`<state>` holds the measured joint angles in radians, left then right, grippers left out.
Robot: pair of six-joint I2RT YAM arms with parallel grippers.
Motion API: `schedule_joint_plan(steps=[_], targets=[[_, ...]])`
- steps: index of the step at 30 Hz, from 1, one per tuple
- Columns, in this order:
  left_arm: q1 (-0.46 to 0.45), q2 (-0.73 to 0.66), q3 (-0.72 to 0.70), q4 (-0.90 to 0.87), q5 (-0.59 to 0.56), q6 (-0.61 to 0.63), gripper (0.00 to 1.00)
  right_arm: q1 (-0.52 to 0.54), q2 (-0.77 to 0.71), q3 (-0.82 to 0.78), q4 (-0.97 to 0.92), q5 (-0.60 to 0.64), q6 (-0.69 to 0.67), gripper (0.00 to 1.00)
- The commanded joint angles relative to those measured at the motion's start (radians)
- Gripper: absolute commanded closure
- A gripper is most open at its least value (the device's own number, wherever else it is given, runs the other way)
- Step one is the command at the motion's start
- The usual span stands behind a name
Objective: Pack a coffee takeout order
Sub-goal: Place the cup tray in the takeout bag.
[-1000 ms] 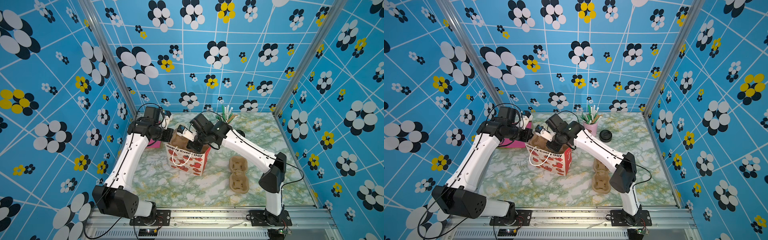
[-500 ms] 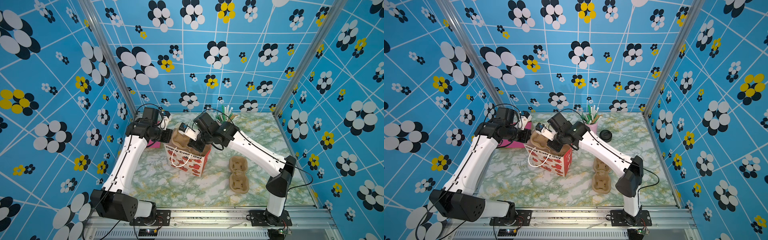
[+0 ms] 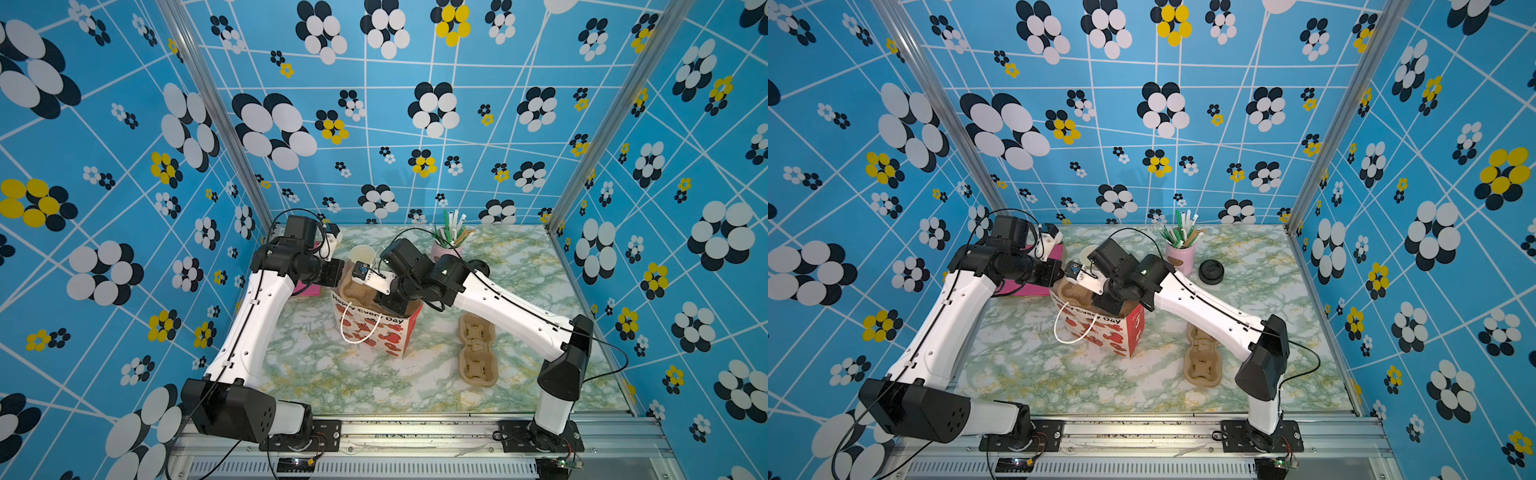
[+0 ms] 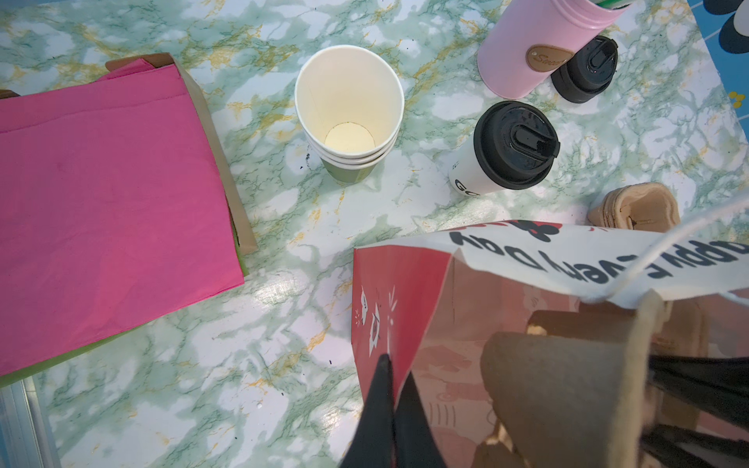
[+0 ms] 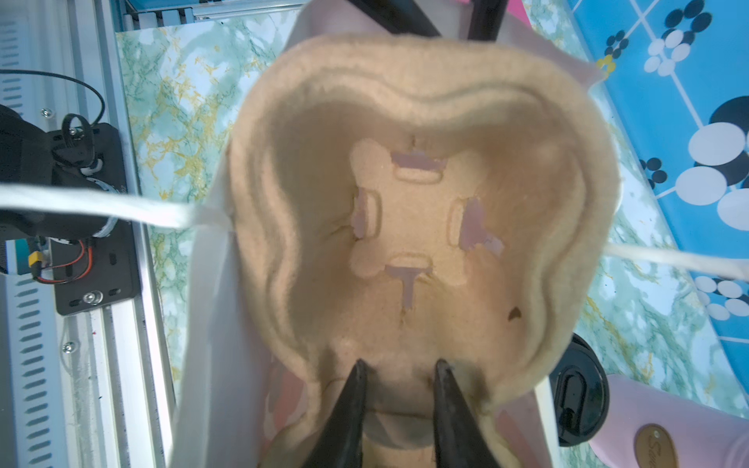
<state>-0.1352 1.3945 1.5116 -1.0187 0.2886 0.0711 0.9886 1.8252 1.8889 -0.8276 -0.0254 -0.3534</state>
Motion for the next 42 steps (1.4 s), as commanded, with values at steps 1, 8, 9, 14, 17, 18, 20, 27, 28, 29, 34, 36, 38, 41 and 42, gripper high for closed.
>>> schedule_joint_plan(steps=[1,8,9,14,17,18,20,27,28,29,34,36,38,41,42], targets=[[0.012,-0.019,-0.017,-0.004,0.009,0.012,0.95,0.016,-0.063,-0.041,0.034,0.024,-0.020,1.00],[0.014,-0.019,-0.016,-0.004,0.014,0.012,0.95,0.028,-0.091,-0.080,0.059,0.040,-0.035,1.00],[0.014,-0.017,-0.017,-0.004,0.017,0.012,0.95,0.030,-0.088,-0.079,0.056,0.044,-0.036,1.00],[0.014,-0.020,-0.016,-0.006,0.017,0.011,0.95,0.032,-0.060,-0.064,0.031,0.046,-0.030,1.00],[0.014,-0.023,-0.013,-0.005,0.018,0.012,0.95,0.031,-0.010,-0.006,-0.044,0.036,-0.017,1.00],[0.014,-0.023,-0.013,-0.005,0.020,0.010,0.95,0.031,0.012,0.017,-0.073,0.036,-0.011,1.00],[0.016,-0.027,-0.011,-0.008,0.021,0.011,0.95,0.031,0.048,0.059,-0.125,0.040,-0.004,1.00],[0.016,-0.038,-0.017,-0.012,0.017,0.013,0.95,0.031,0.116,0.133,-0.199,0.101,0.015,1.00],[0.017,-0.040,-0.018,-0.013,0.016,0.015,0.95,0.032,0.121,0.141,-0.202,0.114,0.016,1.00],[0.017,-0.041,-0.019,-0.013,0.015,0.015,0.95,0.030,0.129,0.150,-0.210,0.124,0.017,1.00],[0.017,-0.049,-0.022,-0.013,0.015,0.015,0.95,0.024,0.172,0.190,-0.256,0.141,0.030,1.00],[0.017,-0.052,-0.022,-0.013,0.016,0.015,0.95,0.024,0.187,0.202,-0.269,0.137,0.034,1.00],[0.017,-0.055,-0.023,-0.014,0.018,0.015,0.95,0.024,0.203,0.217,-0.280,0.130,0.039,1.00],[0.019,-0.060,-0.027,-0.014,0.018,0.013,0.95,0.022,0.233,0.248,-0.303,0.103,0.045,1.00],[0.019,-0.062,-0.028,-0.015,0.018,0.013,0.95,0.021,0.244,0.261,-0.314,0.087,0.048,1.00]])
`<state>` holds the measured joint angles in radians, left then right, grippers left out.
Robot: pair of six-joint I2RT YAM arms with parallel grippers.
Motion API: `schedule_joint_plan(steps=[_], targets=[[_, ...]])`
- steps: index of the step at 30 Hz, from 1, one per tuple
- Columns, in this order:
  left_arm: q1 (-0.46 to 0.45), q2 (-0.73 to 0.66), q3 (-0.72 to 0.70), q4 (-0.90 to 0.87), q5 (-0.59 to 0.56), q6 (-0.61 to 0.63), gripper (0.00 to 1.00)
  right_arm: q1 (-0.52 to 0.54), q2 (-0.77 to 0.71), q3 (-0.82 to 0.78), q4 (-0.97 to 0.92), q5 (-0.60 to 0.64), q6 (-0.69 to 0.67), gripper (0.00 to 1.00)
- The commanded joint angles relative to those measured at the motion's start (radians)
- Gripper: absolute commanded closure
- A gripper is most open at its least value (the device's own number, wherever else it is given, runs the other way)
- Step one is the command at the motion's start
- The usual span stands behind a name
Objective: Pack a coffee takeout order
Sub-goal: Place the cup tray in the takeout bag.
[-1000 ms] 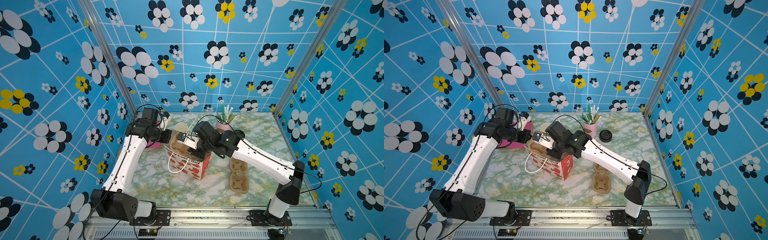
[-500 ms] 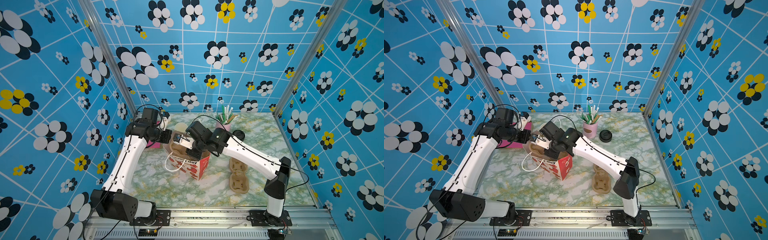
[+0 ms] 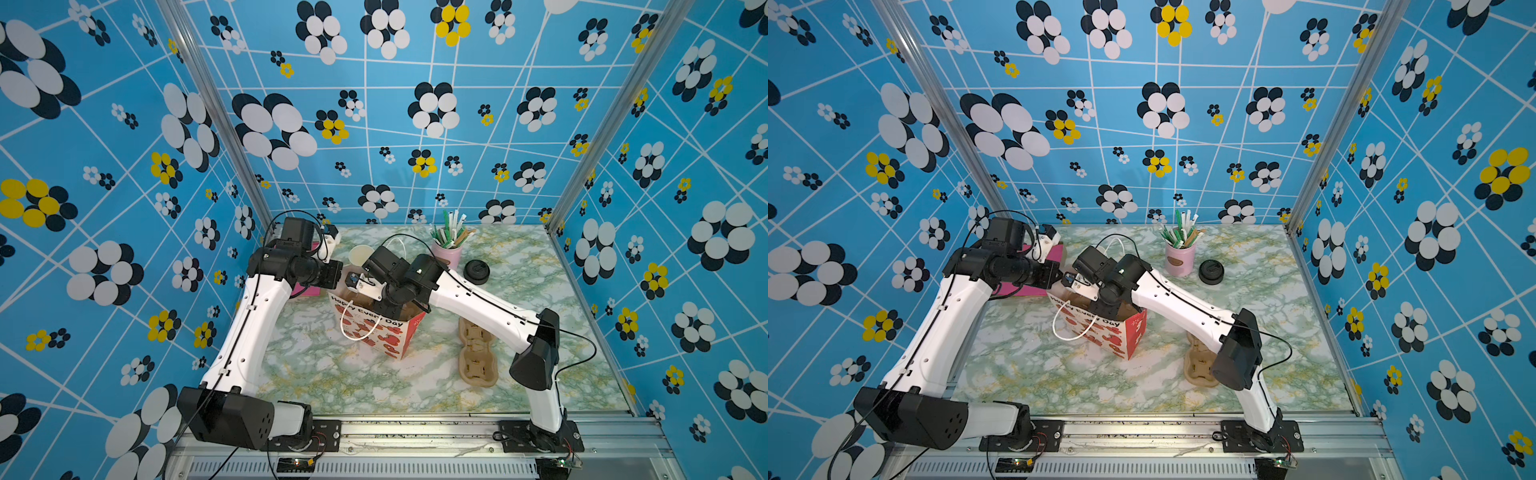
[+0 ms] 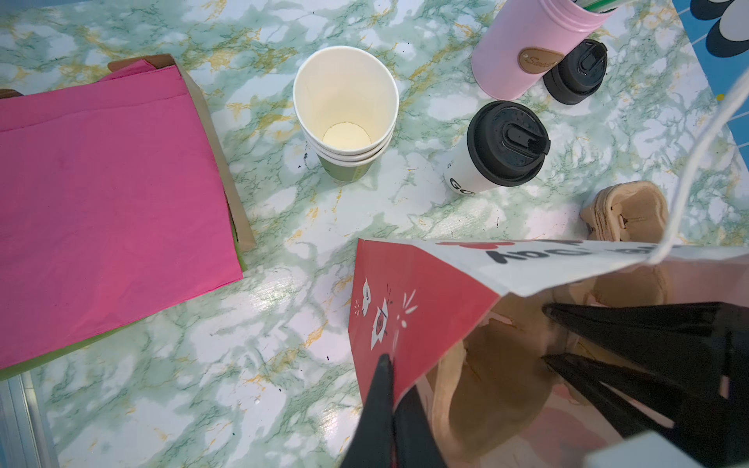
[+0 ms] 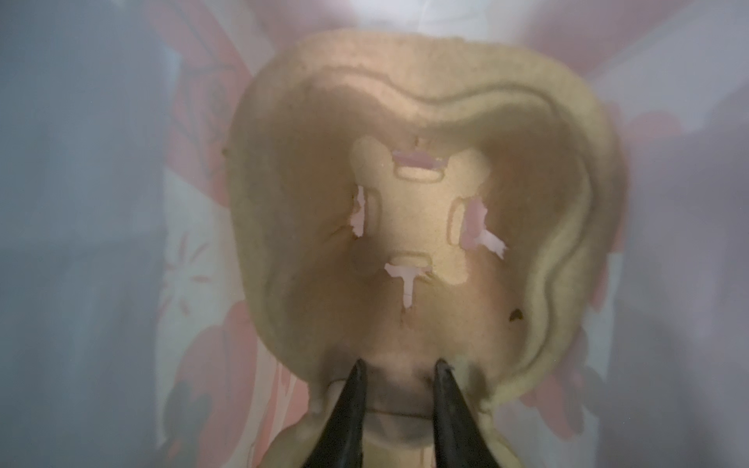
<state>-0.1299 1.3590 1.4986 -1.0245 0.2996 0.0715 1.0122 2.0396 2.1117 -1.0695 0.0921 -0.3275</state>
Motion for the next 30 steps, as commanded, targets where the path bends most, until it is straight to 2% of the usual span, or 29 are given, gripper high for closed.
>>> schedule_joint_plan(steps=[1,8,30], targets=[[0.014,-0.029,-0.015,-0.010,0.007,0.014,0.95,-0.002,0.041,0.050,-0.083,-0.045,0.024,1.00],[0.014,-0.050,-0.029,-0.016,0.006,0.010,0.95,-0.005,0.128,0.143,-0.171,-0.102,0.042,1.00],[0.018,-0.115,-0.057,-0.069,-0.038,-0.037,0.94,-0.009,0.334,0.265,-0.300,-0.204,0.077,0.99]])
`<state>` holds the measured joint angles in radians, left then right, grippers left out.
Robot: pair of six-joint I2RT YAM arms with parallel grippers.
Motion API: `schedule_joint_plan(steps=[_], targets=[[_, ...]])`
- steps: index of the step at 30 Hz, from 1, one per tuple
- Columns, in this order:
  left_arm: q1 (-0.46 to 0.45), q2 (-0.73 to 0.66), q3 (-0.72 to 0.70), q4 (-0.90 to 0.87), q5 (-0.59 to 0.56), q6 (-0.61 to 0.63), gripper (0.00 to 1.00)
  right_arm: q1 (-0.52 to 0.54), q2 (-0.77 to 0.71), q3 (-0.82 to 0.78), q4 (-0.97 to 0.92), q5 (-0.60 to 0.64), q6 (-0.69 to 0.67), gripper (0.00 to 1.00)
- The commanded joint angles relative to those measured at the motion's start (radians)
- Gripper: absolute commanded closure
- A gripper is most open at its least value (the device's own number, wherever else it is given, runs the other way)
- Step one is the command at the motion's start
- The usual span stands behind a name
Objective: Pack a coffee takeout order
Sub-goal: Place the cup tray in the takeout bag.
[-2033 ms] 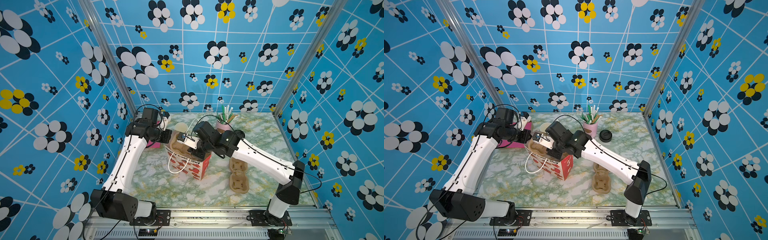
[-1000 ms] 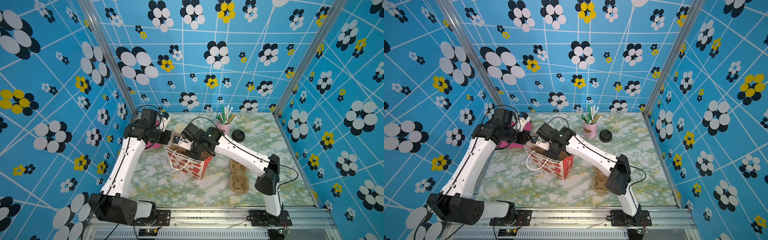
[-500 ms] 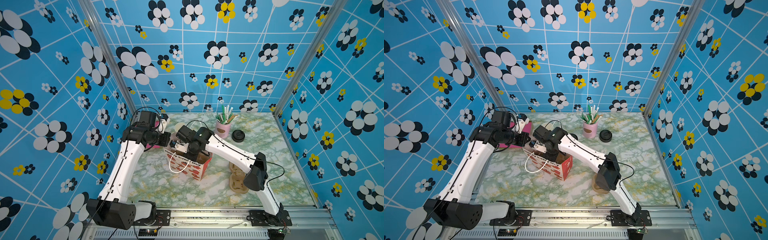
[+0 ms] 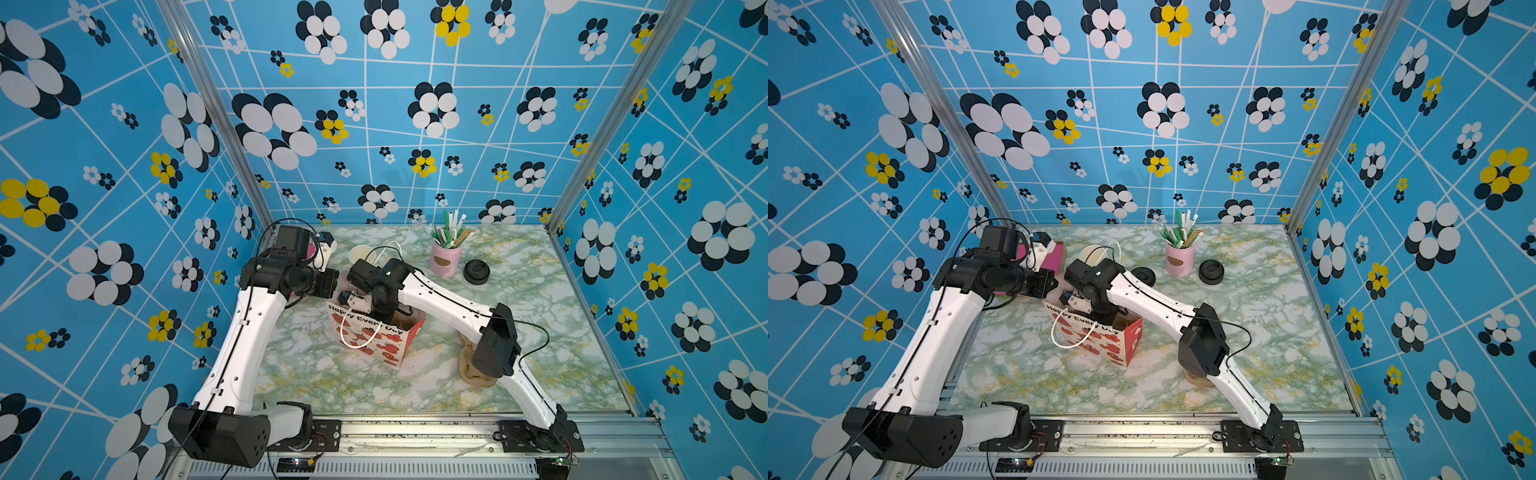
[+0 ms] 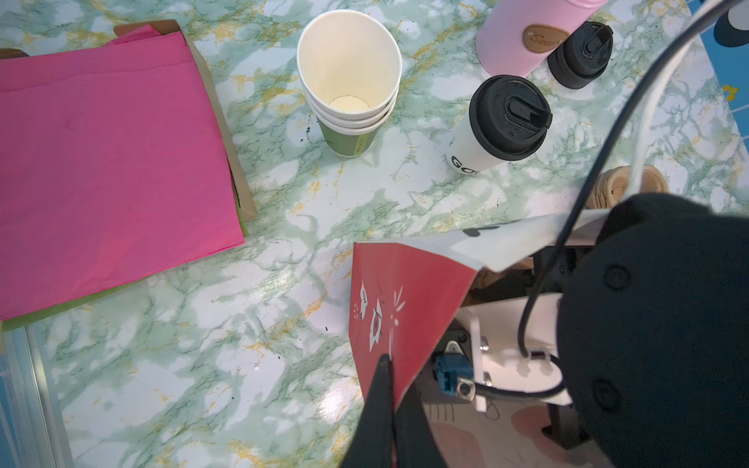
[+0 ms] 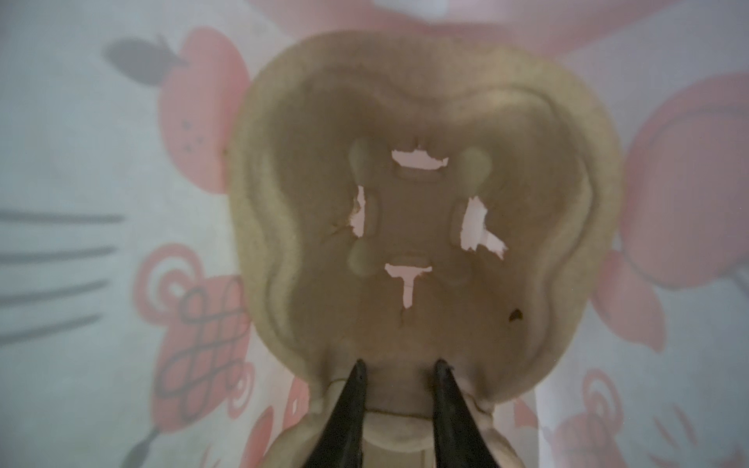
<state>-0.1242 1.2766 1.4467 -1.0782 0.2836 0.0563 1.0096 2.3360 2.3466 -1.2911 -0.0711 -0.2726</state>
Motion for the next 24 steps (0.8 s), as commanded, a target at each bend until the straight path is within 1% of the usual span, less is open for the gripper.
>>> schedule_joint_plan(steps=[1,14,20,24], targets=[[0.013,-0.036,-0.008,-0.018,-0.026,-0.028,0.94,-0.006,0.045,0.033,-0.082,-0.046,0.025,0.98],[0.017,-0.062,-0.058,-0.011,-0.015,-0.079,0.94,-0.005,0.123,0.071,-0.108,-0.049,0.038,0.94],[0.018,-0.063,-0.062,-0.006,-0.012,-0.082,0.95,-0.003,0.138,0.086,-0.108,-0.046,0.045,0.89],[0.020,-0.066,-0.070,-0.002,-0.013,-0.082,0.95,0.003,0.144,0.104,-0.117,-0.032,0.041,0.83]])
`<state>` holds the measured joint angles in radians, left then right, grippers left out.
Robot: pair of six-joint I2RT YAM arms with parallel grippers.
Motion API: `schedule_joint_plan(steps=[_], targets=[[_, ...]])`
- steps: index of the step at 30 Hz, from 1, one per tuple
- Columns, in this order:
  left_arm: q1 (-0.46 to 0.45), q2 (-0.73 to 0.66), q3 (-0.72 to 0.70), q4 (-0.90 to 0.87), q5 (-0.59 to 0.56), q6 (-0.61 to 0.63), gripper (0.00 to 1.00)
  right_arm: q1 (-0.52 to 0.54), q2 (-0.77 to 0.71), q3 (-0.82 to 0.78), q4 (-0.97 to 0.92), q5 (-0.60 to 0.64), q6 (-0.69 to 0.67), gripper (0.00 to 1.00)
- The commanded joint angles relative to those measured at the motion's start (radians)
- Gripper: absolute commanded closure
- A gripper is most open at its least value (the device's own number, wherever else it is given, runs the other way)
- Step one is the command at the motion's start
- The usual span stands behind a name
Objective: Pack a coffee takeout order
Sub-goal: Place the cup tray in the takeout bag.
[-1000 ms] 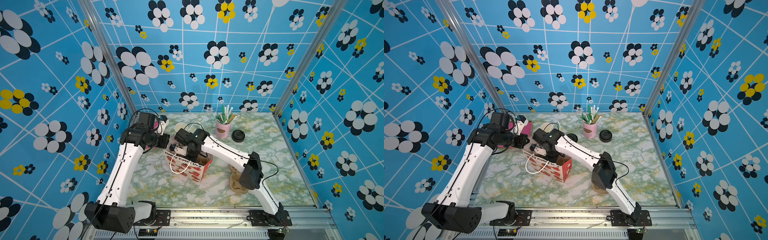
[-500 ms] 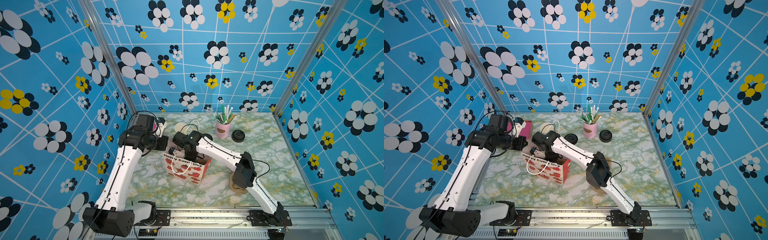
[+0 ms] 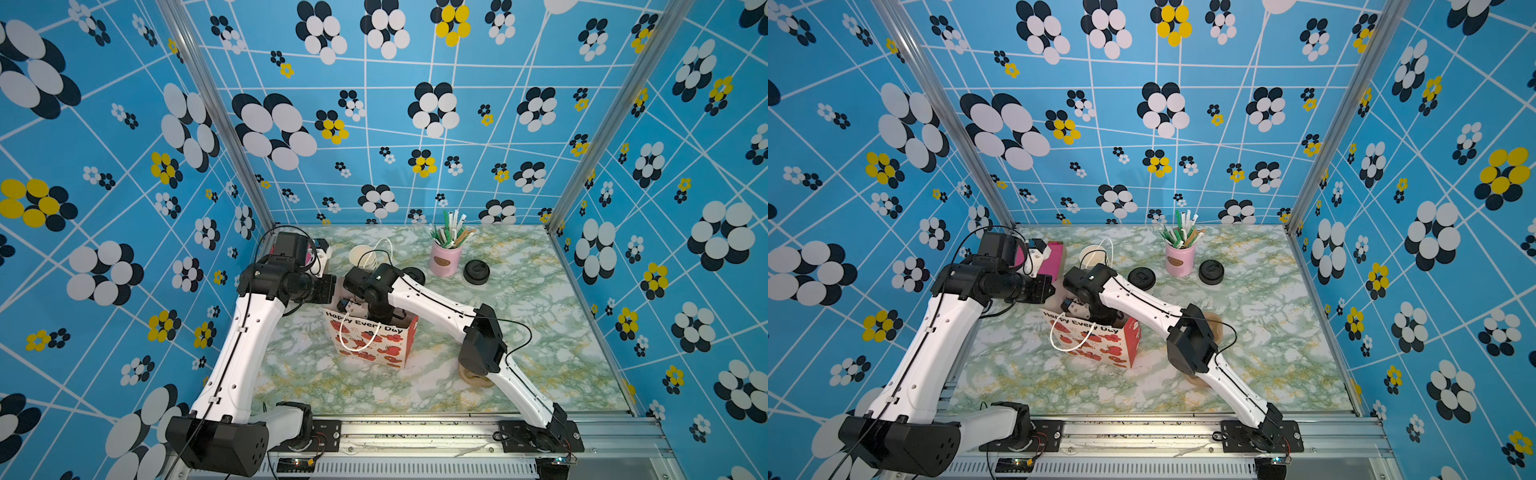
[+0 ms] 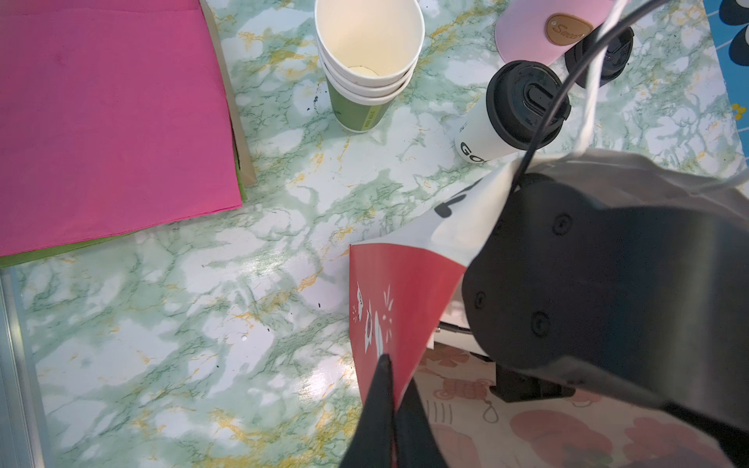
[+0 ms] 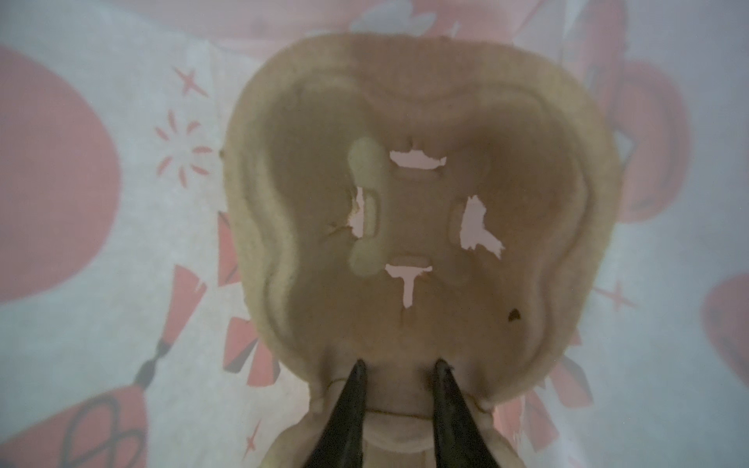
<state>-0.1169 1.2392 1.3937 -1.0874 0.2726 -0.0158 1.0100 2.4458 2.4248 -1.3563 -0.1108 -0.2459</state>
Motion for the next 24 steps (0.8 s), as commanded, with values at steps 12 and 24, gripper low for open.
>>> schedule_joint_plan(steps=[12,24], targets=[[0.013,-0.027,-0.026,0.004,0.005,-0.004,0.94,0.010,-0.075,0.063,-0.009,0.003,0.020,0.68],[0.011,-0.035,-0.022,-0.015,0.007,0.012,0.95,0.012,-0.165,0.063,0.074,-0.003,0.028,0.59]])
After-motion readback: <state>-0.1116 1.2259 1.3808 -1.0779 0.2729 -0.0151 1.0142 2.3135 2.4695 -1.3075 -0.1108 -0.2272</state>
